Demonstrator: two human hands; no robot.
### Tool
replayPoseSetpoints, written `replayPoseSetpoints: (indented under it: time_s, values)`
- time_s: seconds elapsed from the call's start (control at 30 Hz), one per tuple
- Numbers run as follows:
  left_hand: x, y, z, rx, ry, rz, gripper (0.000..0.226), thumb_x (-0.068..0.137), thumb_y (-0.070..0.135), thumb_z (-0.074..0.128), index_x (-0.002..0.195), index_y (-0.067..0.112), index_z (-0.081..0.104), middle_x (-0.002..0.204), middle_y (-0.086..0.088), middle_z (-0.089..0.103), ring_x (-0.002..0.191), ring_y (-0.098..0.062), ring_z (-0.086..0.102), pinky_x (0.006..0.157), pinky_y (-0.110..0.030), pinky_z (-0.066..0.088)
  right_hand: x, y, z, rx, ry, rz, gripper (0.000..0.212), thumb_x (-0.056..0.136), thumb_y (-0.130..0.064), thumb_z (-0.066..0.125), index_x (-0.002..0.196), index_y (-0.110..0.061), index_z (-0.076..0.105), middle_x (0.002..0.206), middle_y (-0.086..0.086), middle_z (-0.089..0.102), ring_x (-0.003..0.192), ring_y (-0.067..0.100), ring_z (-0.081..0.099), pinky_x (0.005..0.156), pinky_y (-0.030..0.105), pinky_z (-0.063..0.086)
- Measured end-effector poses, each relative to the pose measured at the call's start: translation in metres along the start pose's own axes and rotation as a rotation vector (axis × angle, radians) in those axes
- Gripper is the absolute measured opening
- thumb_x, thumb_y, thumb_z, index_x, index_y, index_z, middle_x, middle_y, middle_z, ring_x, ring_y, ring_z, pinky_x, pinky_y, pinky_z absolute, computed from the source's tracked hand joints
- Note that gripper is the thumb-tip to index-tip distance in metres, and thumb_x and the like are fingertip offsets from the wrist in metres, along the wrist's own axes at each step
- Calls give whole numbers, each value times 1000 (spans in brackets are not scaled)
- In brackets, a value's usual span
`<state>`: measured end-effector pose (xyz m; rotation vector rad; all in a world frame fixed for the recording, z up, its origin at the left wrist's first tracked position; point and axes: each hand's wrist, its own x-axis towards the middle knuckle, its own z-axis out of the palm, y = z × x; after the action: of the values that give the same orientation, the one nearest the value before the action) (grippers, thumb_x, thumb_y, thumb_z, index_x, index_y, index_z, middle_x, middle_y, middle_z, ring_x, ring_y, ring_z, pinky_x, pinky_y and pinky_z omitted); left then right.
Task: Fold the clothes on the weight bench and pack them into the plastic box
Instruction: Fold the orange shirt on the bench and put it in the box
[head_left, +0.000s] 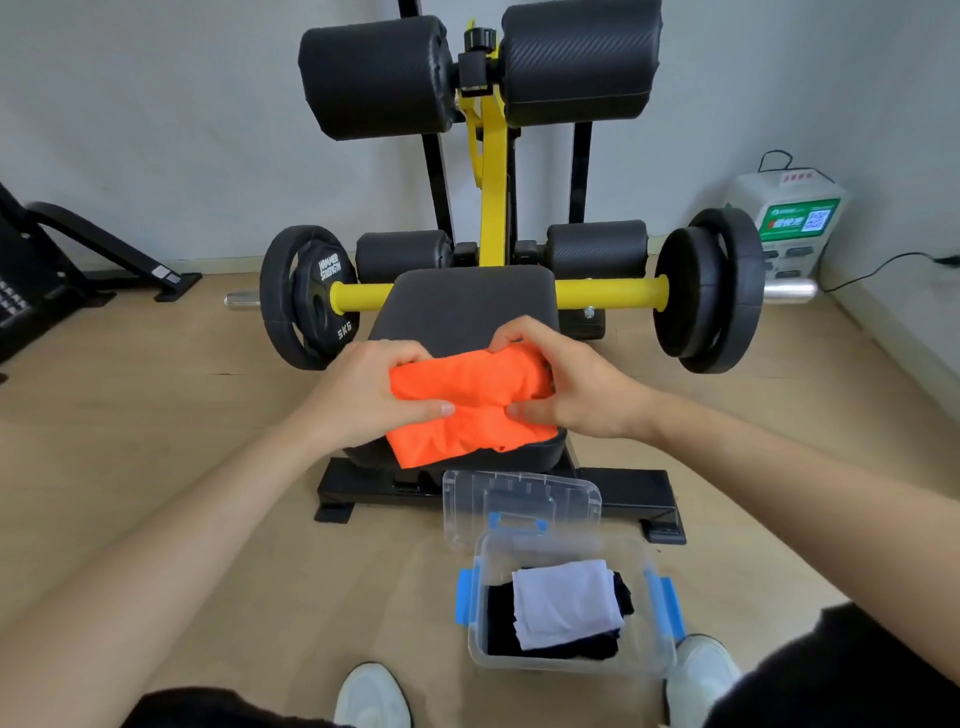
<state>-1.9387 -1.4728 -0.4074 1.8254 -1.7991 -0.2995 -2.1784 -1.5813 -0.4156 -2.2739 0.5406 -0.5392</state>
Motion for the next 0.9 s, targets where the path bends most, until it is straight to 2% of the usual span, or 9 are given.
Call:
replayPoseSetpoints:
  time_s: [0.03,0.1,0.23,0.33,0.43,0.53,0.67,0.83,0.9]
  values:
    - [-4,5,-1,-45,0,3,38,61,62,77,85,33,69,81,16,70,77,-4,66,67,-27,51,-5,-3,-1,56,18,8,56,74,-5,78,118,-22,49,106,-3,56,79,18,55,64,26,48]
    - [-16,17,-4,-145,-13,10,36,63,57,78,85,31,70,83,14,71,75,-5,67,65,-19,49,-19,-7,-4,159,40,15,52,76,4,75,116,-14,49,99,-6,53,71,10,51,58,22,45]
    - [-47,53,11,-375,-51,-8,30,69,37,83,93,25,70,85,13,71,74,-4,65,64,-17,49,-62,-9,-8,365,79,55,47,77,10,75,114,-7,50,95,-4,53,73,6,50,57,20,44]
    - [-72,76,41,-547,-49,-100,48,64,26,85,109,25,67,99,14,72,89,0,67,75,-14,51,-90,-1,-9,559,94,132,45,79,12,72,114,-8,53,94,1,54,74,9,53,54,21,46]
    - [-96,87,80,-665,-78,-252,67,57,26,90,118,28,63,112,7,70,102,-8,68,84,-25,57,-114,17,-3,677,87,275,46,80,14,69,116,-13,56,94,2,56,78,13,58,55,27,51]
    - [-113,90,123,-703,-112,-438,59,67,13,91,117,21,62,111,-1,68,98,-12,68,72,-23,57,-136,41,13,683,65,443,46,82,11,68,120,-14,55,97,5,57,79,14,61,56,29,54]
    - [-120,74,173,-706,-181,-625,50,74,0,84,116,9,58,104,-6,66,89,-16,67,58,-21,56,-156,76,45,528,-23,620,48,87,-6,72,127,-20,52,112,6,56,88,16,62,58,26,55]
    - [-110,35,232,-757,-244,-798,52,72,0,86,113,13,58,109,-9,70,99,-25,70,76,-46,62,-175,118,75,370,-125,793,62,86,-16,75,138,-26,44,120,1,52,96,16,60,72,30,60]
    - [-104,22,256,-761,-228,-845,51,70,2,88,112,12,60,109,-9,71,96,-24,72,73,-43,62,-178,134,83,384,-178,864,69,83,-11,76,140,-28,41,120,1,51,99,21,62,73,35,61]
